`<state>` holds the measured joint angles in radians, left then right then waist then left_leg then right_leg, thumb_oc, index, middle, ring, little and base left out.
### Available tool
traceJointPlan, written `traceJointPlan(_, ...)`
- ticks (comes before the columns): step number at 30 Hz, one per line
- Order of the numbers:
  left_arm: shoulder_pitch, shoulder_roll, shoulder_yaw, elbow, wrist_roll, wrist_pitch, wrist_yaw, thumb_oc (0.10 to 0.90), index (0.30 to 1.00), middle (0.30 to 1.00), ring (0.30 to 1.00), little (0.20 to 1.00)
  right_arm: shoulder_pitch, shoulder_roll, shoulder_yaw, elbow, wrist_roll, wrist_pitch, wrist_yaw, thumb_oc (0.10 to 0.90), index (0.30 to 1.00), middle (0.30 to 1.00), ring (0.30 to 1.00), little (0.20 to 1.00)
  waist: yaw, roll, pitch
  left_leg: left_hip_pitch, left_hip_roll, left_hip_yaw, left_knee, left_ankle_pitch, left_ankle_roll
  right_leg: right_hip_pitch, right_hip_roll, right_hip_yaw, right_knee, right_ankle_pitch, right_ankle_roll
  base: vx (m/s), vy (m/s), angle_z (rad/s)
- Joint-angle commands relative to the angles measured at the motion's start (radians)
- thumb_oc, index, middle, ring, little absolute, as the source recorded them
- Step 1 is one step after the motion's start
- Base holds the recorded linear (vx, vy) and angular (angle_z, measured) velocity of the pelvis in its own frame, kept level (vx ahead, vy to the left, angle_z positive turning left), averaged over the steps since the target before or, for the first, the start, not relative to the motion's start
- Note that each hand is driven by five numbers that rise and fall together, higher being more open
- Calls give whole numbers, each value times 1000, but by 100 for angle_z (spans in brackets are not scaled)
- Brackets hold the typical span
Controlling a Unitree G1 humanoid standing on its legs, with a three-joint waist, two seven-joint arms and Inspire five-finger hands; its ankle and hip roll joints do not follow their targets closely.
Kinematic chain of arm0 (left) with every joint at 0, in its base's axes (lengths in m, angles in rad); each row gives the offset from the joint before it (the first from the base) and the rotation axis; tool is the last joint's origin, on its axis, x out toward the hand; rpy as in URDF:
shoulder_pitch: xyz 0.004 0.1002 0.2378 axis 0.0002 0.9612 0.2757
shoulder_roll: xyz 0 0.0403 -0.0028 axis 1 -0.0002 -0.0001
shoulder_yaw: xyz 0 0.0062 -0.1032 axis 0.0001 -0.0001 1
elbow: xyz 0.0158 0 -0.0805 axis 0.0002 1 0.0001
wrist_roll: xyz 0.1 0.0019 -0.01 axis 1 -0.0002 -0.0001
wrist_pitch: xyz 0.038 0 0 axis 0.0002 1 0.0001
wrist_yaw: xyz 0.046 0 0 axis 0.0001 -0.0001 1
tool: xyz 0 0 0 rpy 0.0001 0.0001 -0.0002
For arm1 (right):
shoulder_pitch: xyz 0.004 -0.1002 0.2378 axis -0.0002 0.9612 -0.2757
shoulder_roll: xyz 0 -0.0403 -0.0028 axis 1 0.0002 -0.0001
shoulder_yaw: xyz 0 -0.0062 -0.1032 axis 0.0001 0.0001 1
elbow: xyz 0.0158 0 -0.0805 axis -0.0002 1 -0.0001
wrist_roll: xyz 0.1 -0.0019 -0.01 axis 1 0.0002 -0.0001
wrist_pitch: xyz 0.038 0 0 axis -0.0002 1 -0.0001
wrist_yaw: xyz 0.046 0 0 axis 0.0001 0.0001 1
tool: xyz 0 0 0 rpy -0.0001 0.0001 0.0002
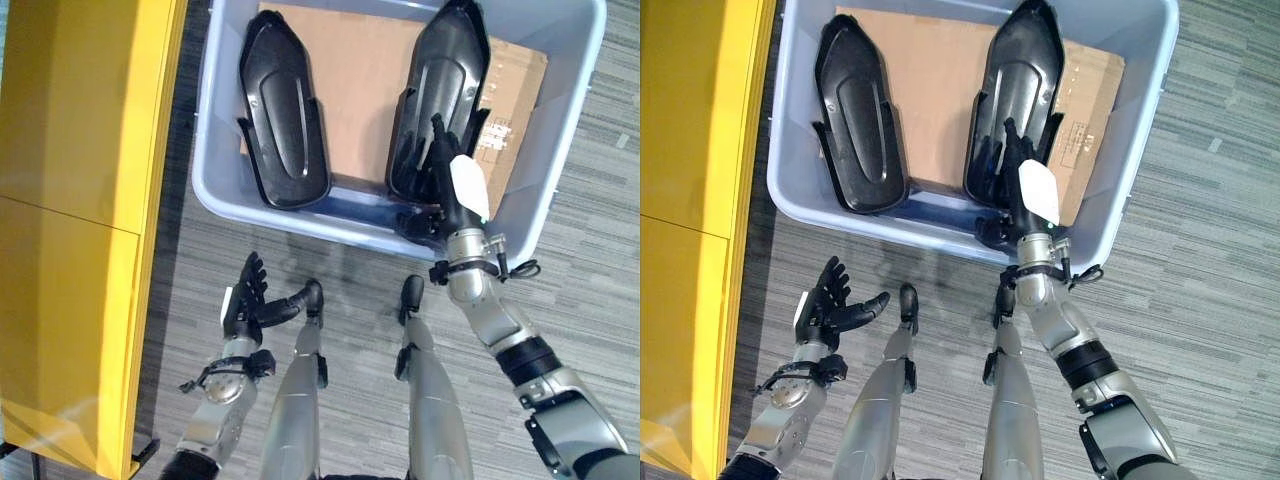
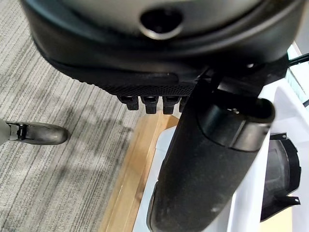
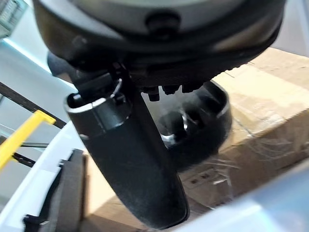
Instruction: Move parts from the plastic box to the shelf.
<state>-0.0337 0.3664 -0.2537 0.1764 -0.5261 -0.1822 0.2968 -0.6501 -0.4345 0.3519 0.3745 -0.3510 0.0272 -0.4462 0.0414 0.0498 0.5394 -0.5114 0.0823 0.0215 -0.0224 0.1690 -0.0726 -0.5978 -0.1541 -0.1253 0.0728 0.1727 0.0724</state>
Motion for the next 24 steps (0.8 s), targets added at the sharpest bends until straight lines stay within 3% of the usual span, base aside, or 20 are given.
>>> traceJointPlan(1, 15, 28, 3, -73, 29, -83, 9, 900, 1000, 1000, 1000, 1000, -95, -13, 27, -10, -27, -38, -51, 900, 1000, 1000, 1000, 1000, 16, -4, -19, -4, 14, -29, 104, -87, 4, 29, -84, -6, 89, -61, 67, 0, 0, 0)
traceJointPlan(15, -9, 28, -32, -60, 8, -103, -4, 900, 1000, 1000, 1000, 1000, -238, 7, 148, 373, -109, 21, -50, 900, 1000, 1000, 1000, 1000, 43, 26, -19, -22, 4, -35, 117, -95, 4, 17, -87, -7, 99, -68, 66, 0, 2, 0)
traceJointPlan(16, -14, 28, -35, -58, 7, -104, -6, 900, 1000, 1000, 1000, 1000, -251, 8, 162, 399, -117, 22, -45, 573, 542, 542, 542, 542, 44, 27, -19, -28, 3, -36, 116, -89, 5, 11, -89, -7, 96, -62, 66, 0, 0, 0)
traceJointPlan(17, -16, 27, -37, -57, 5, -104, -8, 900, 1000, 1000, 1000, 1000, -258, 15, 172, 425, -120, 25, -39, 455, 377, 377, 377, 377, 46, 29, -19, -30, 3, -36, 116, -88, 5, 10, -89, -8, 96, -62, 66, -14, 11, 3)
traceJointPlan(18, -20, 26, -40, -53, 4, -104, -9, 900, 1000, 1000, 1000, 1000, -267, 22, 187, 458, -126, 27, -32, 400, 300, 300, 300, 300, 48, 31, -19, -31, 3, -37, 116, -88, 5, 9, -89, -8, 97, -61, 66, -3, 10, 5)
traceJointPlan(24, -32, 22, -50, -41, 2, -105, -14, 900, 1000, 1000, 1000, 1000, -254, 47, 220, 541, -148, 33, -21, 400, 300, 300, 300, 300, 54, 38, -19, -34, 0, -40, 118, -87, 4, 9, -91, -10, 98, -61, 66, -1, 2, 1)
